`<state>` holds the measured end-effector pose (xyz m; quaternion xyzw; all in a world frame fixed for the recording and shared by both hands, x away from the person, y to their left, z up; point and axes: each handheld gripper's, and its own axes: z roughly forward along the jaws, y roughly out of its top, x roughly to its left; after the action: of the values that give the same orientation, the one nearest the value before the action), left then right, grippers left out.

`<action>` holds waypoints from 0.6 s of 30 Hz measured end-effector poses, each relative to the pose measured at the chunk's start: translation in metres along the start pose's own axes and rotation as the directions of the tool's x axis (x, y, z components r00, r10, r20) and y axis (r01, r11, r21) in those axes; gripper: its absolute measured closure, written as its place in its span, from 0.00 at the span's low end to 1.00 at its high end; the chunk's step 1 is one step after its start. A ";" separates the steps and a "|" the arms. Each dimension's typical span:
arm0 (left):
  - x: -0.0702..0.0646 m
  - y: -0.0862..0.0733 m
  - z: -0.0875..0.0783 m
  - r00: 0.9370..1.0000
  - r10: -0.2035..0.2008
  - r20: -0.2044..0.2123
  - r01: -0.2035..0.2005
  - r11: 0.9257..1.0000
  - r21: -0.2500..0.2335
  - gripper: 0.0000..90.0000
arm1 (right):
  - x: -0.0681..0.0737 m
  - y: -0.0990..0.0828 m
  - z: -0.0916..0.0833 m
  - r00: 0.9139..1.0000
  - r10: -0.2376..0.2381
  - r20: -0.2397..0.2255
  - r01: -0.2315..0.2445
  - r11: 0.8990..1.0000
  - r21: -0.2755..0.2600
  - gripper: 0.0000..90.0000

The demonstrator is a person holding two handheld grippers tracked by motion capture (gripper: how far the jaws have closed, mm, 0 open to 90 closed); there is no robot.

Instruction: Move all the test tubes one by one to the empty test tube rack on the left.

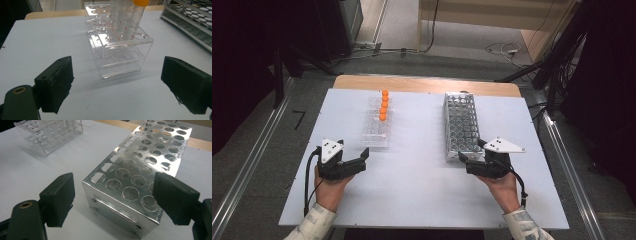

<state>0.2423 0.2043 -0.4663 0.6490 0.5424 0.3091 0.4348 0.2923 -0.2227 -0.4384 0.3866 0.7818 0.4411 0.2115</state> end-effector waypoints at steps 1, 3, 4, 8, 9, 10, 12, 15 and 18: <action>0.000 0.000 0.000 1.000 -0.003 -0.002 0.003 1.000 0.000 0.12 | -0.001 -0.001 -0.001 1.000 -0.001 0.003 0.001 1.000 -0.003 0.19; 0.002 0.000 0.000 1.000 -0.005 -0.009 0.005 1.000 -0.005 0.12 | -0.003 -0.002 -0.003 1.000 0.005 0.009 -0.005 1.000 -0.003 0.19; 0.002 0.000 -0.001 1.000 -0.006 -0.012 0.006 1.000 -0.006 0.12 | -0.004 -0.002 -0.003 1.000 0.001 0.013 -0.001 1.000 -0.004 0.19; 0.005 -0.001 -0.001 1.000 -0.010 -0.020 0.010 1.000 -0.010 0.12 | -0.008 -0.006 -0.007 1.000 0.015 0.024 -0.015 1.000 0.000 0.19; 0.005 -0.001 -0.002 1.000 -0.011 -0.023 0.010 1.000 -0.013 0.12 | -0.010 -0.007 -0.008 0.999 0.019 0.027 -0.019 1.000 -0.002 0.19; 0.006 -0.002 -0.002 1.000 -0.009 -0.027 0.009 1.000 -0.012 0.12 | -0.011 -0.008 -0.009 0.999 0.021 0.030 -0.021 1.000 -0.002 0.19; 0.008 -0.002 -0.003 0.999 -0.011 -0.033 0.011 1.000 -0.012 0.12 | -0.014 -0.009 -0.012 0.999 0.028 0.036 -0.028 1.000 -0.005 0.19; 0.010 -0.003 -0.004 0.999 -0.009 -0.041 0.009 1.000 -0.009 0.12 | -0.018 -0.012 -0.015 0.998 0.041 0.051 -0.040 0.999 -0.014 0.19; 0.011 -0.004 -0.005 0.999 -0.009 -0.046 0.009 1.000 -0.011 0.12 | -0.021 -0.015 -0.019 0.997 0.053 0.058 -0.052 0.998 -0.017 0.19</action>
<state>0.2387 0.2160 -0.4690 0.6370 0.5535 0.3247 0.4271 0.2868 -0.2540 -0.4414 0.4182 0.7614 0.4409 0.2257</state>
